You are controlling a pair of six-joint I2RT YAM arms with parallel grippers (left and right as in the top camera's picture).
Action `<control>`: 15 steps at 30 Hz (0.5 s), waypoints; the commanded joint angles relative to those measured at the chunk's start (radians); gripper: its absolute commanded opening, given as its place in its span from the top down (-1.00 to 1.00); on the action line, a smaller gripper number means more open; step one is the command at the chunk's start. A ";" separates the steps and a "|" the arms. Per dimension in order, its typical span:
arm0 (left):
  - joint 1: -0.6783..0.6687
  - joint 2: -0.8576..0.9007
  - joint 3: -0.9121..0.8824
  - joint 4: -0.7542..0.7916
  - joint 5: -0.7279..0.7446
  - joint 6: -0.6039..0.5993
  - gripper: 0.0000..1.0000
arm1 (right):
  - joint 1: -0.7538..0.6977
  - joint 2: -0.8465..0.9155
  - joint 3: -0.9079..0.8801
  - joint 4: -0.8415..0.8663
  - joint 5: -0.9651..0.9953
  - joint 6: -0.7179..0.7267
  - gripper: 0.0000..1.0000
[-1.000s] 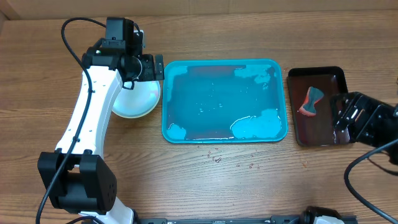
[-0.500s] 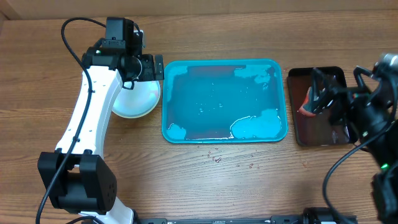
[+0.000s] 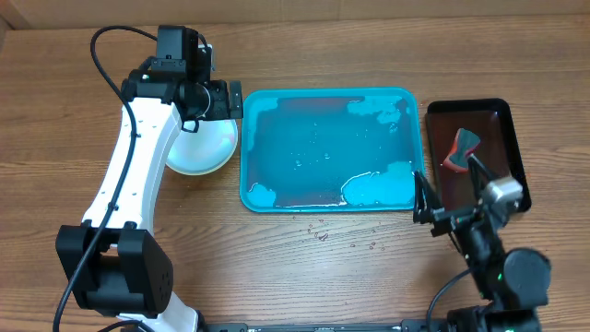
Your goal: Clean dirty plates on tray and stack at the side
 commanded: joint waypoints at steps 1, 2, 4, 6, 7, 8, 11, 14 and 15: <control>0.000 0.000 0.015 0.002 0.000 -0.007 -1.00 | 0.008 -0.096 -0.105 0.033 0.042 0.000 -1.00; 0.000 0.000 0.015 0.002 0.000 -0.007 -1.00 | 0.008 -0.116 -0.124 0.036 0.042 0.000 -1.00; 0.000 0.000 0.015 0.002 0.000 -0.007 -1.00 | 0.008 -0.155 -0.159 0.036 0.042 0.000 -1.00; 0.000 0.000 0.015 0.002 0.000 -0.007 -1.00 | 0.008 -0.183 -0.183 0.035 0.043 -0.001 -1.00; 0.000 0.000 0.015 0.002 0.000 -0.007 -1.00 | 0.008 -0.198 -0.196 0.035 0.043 -0.001 -1.00; 0.000 0.000 0.015 0.002 0.000 -0.007 -1.00 | 0.008 -0.213 -0.208 0.034 0.043 -0.001 -1.00; 0.000 0.000 0.015 0.002 0.000 -0.007 -1.00 | 0.008 -0.260 -0.246 0.032 0.043 0.000 -1.00; 0.000 0.000 0.015 0.002 0.000 -0.007 -0.99 | 0.010 -0.288 -0.269 -0.010 0.039 0.005 -1.00; 0.000 0.000 0.015 0.002 0.000 -0.007 -0.99 | 0.010 -0.288 -0.270 -0.034 0.037 0.008 -1.00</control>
